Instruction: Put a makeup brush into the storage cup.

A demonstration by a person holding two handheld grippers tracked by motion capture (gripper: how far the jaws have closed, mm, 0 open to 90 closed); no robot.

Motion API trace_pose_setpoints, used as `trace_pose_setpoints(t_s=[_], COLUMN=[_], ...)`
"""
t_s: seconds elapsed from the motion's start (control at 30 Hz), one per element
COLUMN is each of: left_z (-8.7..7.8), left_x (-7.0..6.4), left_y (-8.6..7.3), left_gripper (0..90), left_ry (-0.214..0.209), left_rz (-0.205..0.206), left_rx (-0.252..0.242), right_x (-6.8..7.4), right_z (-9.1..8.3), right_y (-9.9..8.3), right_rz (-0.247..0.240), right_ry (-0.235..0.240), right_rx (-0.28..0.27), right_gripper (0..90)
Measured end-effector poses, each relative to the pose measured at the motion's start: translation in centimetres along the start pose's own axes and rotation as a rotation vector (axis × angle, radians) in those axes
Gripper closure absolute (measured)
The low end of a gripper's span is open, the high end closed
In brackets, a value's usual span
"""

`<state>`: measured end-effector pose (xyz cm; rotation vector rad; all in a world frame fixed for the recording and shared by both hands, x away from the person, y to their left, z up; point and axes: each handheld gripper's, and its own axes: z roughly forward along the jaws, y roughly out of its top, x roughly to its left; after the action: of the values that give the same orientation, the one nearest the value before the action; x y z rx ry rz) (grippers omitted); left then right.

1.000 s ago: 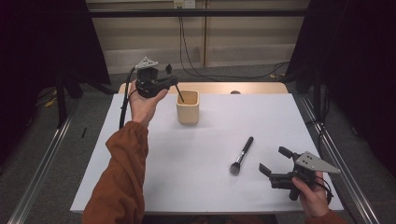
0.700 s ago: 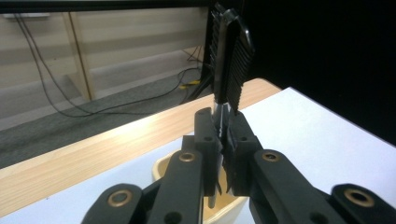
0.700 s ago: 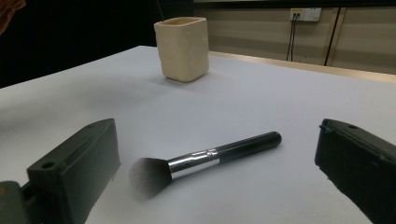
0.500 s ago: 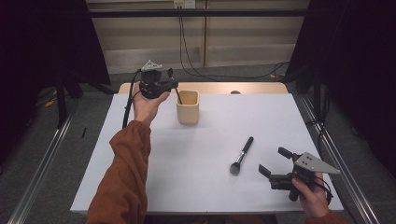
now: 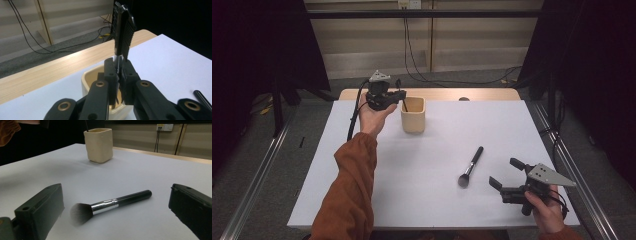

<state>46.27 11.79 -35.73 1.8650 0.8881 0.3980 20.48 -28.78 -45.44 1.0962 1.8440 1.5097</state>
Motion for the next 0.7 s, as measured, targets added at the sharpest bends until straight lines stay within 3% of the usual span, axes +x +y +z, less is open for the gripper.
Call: trace_pose_setpoints(t_s=[0.2,0.53,0.7], left_z=[0.4,0.5,0.8], left_x=[0.1,0.2,0.2], left_y=[-0.7,-0.9,-1.5], left_gripper=[85.5,85.4,85.3], left_ry=[0.0,0.0,0.009], left_rz=[-0.018,0.0,-0.012], left_rx=[0.013,0.031,0.027], right_x=[0.0,0.0,0.1], right_z=[0.0,0.1,0.2], right_y=[0.0,0.0,0.0], right_rz=[0.001,0.0,0.0], right_ry=[-0.001,0.004,0.005], right_rx=[0.001,0.004,0.008], right_gripper=[0.0,0.0,0.0])
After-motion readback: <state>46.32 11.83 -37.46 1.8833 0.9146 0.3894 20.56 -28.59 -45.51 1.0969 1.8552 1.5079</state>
